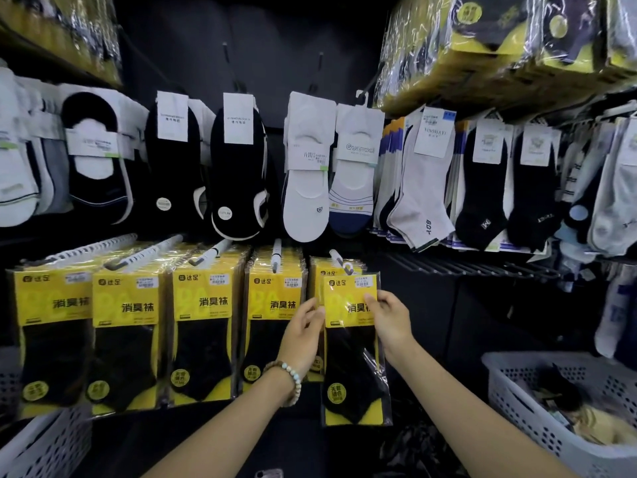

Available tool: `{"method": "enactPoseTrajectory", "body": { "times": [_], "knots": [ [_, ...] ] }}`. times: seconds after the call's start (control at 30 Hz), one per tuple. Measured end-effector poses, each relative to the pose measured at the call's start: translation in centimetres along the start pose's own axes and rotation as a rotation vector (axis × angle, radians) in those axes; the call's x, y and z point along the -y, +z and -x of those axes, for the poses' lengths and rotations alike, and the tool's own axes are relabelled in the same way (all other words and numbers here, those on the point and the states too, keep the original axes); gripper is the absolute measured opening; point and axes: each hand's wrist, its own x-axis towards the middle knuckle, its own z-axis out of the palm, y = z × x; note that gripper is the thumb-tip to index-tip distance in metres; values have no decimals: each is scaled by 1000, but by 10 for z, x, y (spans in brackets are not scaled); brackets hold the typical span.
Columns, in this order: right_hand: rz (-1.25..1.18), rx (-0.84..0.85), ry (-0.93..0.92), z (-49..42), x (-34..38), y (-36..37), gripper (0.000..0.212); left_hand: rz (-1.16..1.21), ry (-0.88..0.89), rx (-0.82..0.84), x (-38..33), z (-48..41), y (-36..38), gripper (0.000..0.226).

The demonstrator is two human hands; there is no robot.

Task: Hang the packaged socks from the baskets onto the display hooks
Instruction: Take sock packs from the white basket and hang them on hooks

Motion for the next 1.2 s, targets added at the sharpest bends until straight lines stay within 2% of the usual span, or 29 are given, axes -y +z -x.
{"method": "enactPoseTrajectory", "body": {
  "times": [0.17, 0.37, 0.43, 0.53, 0.6, 0.73, 0.87, 0.97, 1.07, 1.2],
  "knots": [
    [-30, -41, 30, -19, -18, 15, 5, -27, 21, 23, 13, -13, -6, 47],
    [-12, -163, 92, -37, -27, 21, 26, -102, 6, 37, 20, -28, -7, 50],
    [35, -170, 82, -35, -29, 18, 28, -118, 2, 52, 25, -27, -9, 51],
    [122, -146, 76, -23, -29, 7, 42, -174, 15, 76, 33, -18, -16, 52],
    [175, -87, 74, -7, -28, 0, 46, -241, 35, 95, 38, -7, -22, 51],
    [304, 146, 29, 45, -34, -8, 45, -420, 81, 168, 50, 25, -44, 50],
    [466, 368, 51, 112, -69, -9, 44, -585, 76, 194, 77, 77, -81, 49],
    [556, 536, 191, 166, -123, -13, 47, -625, -23, 192, 114, 129, -112, 48],
    [633, 634, 362, 221, -184, -16, 49, -586, -229, 169, 164, 191, -142, 45],
    [627, 610, 595, 285, -262, -27, 36, -540, -520, 71, 229, 272, -173, 40]
  ]
}}
